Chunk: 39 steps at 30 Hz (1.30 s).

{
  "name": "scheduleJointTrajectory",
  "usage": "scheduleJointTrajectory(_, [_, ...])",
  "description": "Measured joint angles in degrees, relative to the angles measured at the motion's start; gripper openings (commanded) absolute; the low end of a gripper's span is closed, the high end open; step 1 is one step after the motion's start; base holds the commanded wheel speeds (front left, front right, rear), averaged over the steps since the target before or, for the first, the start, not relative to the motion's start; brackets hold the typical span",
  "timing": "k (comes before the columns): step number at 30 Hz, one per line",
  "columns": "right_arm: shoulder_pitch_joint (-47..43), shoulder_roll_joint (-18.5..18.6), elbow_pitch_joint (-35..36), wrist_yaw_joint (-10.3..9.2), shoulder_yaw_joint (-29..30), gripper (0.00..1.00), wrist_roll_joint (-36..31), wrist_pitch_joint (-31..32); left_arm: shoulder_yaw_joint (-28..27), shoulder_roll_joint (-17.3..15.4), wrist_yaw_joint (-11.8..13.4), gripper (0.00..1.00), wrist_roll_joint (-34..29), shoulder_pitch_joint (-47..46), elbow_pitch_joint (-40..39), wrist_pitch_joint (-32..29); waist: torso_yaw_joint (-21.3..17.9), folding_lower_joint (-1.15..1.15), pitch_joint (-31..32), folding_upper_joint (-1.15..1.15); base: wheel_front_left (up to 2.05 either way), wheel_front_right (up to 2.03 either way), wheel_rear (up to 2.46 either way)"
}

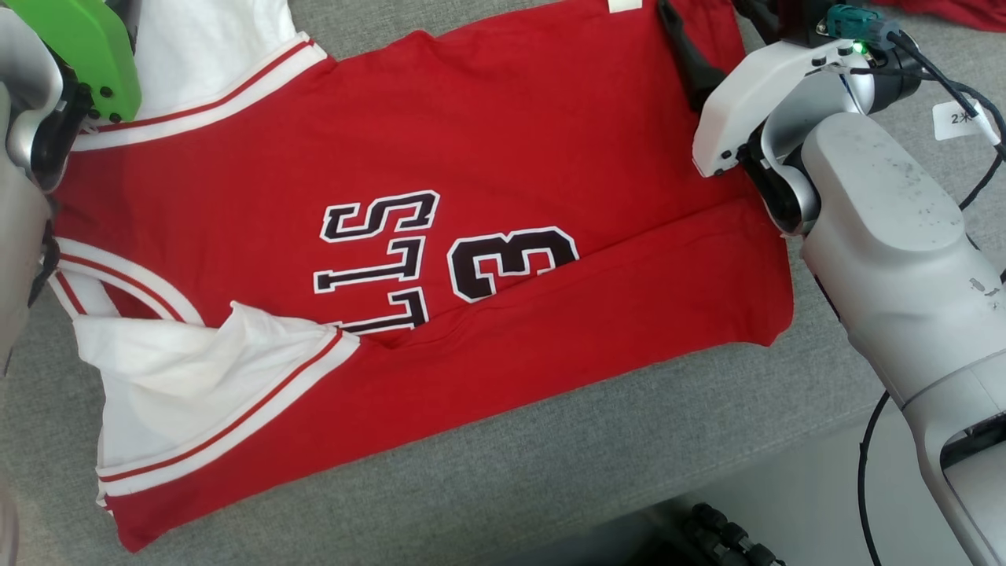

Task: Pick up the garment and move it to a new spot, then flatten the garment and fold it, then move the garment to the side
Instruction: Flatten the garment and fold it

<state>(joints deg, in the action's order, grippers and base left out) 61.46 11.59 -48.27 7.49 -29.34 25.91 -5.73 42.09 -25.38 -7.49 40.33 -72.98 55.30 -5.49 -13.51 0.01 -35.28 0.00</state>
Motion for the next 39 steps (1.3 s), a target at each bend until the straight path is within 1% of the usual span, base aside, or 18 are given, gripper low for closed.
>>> scheduleJointTrajectory(1, [0.15,0.04,-0.23,0.00,-0.46,1.00,0.70,-0.32,0.24,0.34,0.00,1.00,0.85,-0.07,0.36,-0.01,0.09,0.00,0.06,0.00,0.00,0.00,0.00])
scheduleJointTrajectory(2, [0.26,0.13,-0.55,0.00,-0.86,0.81,1.18,-0.49,0.52,0.58,0.00,0.60,1.33,-0.16,0.49,-0.04,0.20,0.00,0.11,0.00,0.00,0.00,0.00])
scheduleJointTrajectory(3, [0.43,0.29,-0.90,0.00,-1.34,0.33,1.65,-0.55,0.82,0.80,0.00,0.31,1.71,-0.24,0.73,-0.08,0.34,0.00,0.15,0.00,0.00,0.00,0.00])
scheduleJointTrajectory(4, [0.65,0.49,-1.19,0.00,-1.75,0.04,2.05,-0.94,1.10,1.01,0.00,0.00,2.23,-0.37,0.91,-0.23,0.52,0.00,0.19,0.00,0.00,0.00,0.00])
scheduleJointTrajectory(5, [0.90,0.62,-1.45,0.00,-2.03,0.00,2.36,-1.23,1.36,1.10,0.00,0.00,2.55,-0.47,1.03,-0.23,0.65,0.00,0.21,0.00,0.00,0.00,0.00])
scheduleJointTrajectory(8, [1.48,1.08,-2.19,0.00,-2.76,0.00,3.19,-2.91,1.76,1.47,0.00,0.00,4.17,-0.48,1.05,1.10,1.08,0.00,0.41,0.00,0.00,0.00,0.00])
scheduleJointTrajectory(13, [2.09,1.90,-4.00,0.01,-3.21,0.00,3.74,-6.14,2.25,1.87,0.00,0.00,6.88,-0.44,0.25,5.17,1.72,0.00,1.65,0.00,0.00,0.00,0.00])
scheduleJointTrajectory(16, [1.90,2.34,-4.59,0.01,-3.16,0.00,4.15,-7.61,2.50,1.97,0.00,0.00,8.83,0.02,-1.27,7.98,2.19,0.00,2.89,0.00,0.00,0.00,0.00])
scheduleJointTrajectory(20, [-0.70,3.45,-4.64,0.01,-2.86,0.00,5.01,-8.65,2.87,1.67,0.00,0.00,11.44,3.08,-4.66,12.11,3.06,-0.01,4.97,0.00,0.00,0.00,0.00])
scheduleJointTrajectory(24, [-4.25,4.87,-2.58,0.01,-1.58,0.00,5.70,-9.09,3.46,0.48,0.00,0.00,13.51,7.40,-9.51,16.19,4.17,0.00,7.29,0.00,0.00,0.00,0.00])
scheduleJointTrajectory(29, [-9.76,6.90,3.43,0.01,2.97,0.00,5.12,-9.32,3.01,-0.87,0.01,0.00,14.92,13.76,-16.55,19.13,6.11,-0.01,9.80,0.00,0.00,0.00,0.00])
scheduleJointTrajectory(31, [-12.55,7.03,5.20,0.01,4.56,0.00,4.74,-9.32,2.65,-1.07,0.57,0.00,15.08,16.63,-19.37,19.67,6.92,-0.01,10.58,0.00,0.00,0.00,0.00])
scheduleJointTrajectory(33, [-14.87,7.09,6.77,0.01,6.19,0.00,4.13,-9.32,2.20,-1.18,1.72,0.00,15.08,19.80,-22.51,20.03,7.73,-0.01,11.33,0.00,0.00,0.00,0.00])
scheduleJointTrajectory(39, [-21.89,6.76,11.84,0.01,13.04,0.00,1.99,-9.33,-0.58,-2.29,6.15,0.00,14.72,30.60,-32.56,20.39,9.98,-0.01,13.48,0.00,0.00,0.00,0.00])
